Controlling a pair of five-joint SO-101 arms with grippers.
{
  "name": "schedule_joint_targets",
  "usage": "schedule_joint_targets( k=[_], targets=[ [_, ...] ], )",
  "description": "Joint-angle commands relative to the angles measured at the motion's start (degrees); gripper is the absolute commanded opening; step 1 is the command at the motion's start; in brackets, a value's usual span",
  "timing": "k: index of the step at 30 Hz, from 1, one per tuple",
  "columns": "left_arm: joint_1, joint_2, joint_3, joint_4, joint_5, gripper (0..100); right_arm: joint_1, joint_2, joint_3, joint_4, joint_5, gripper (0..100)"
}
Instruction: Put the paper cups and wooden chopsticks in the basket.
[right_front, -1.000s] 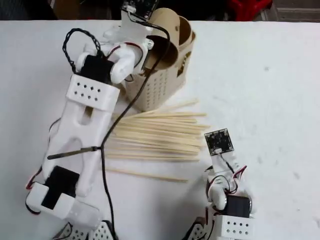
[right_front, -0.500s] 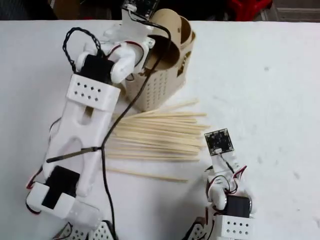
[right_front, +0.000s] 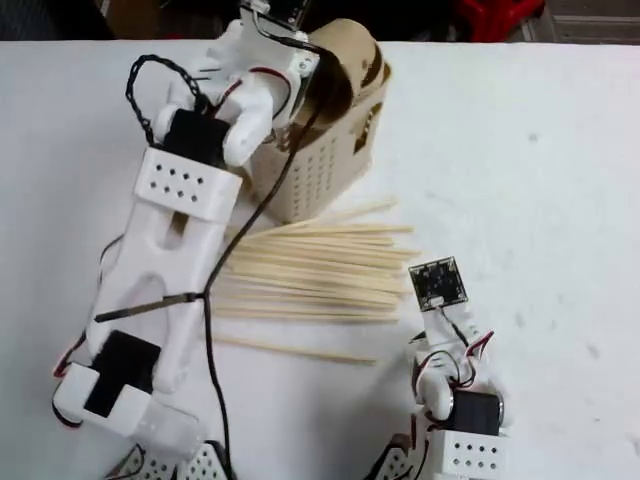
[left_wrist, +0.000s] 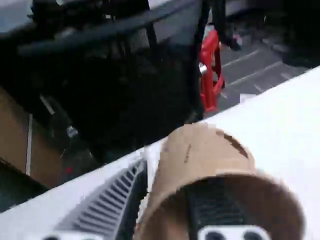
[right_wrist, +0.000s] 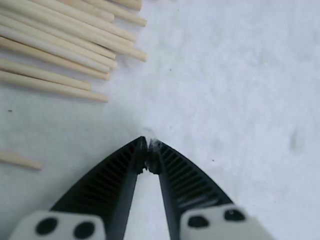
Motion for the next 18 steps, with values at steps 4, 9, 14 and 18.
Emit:
schedule_joint_targets(
  k=[4,9,14,18],
  targets=[
    [0.7,-0.2,-2.8,-10.5,0.7,12,0.6,-0.4,0.4,0.1,0.4,1.8],
    [0.9,0.1,-2.5,-12.3,0.7,12,0.7,-0.4,0.4,0.1,0.4,1.8],
    [2.3,2.2,-3.0,-8.6,0.7,12,0.6,-0.4,0.4,0.1,0.4,1.8],
    [3.1,2.2,-3.0,-7.4,0.8,12,0.6,-0.4,0.4,0.1,0.4,1.8]
  ],
)
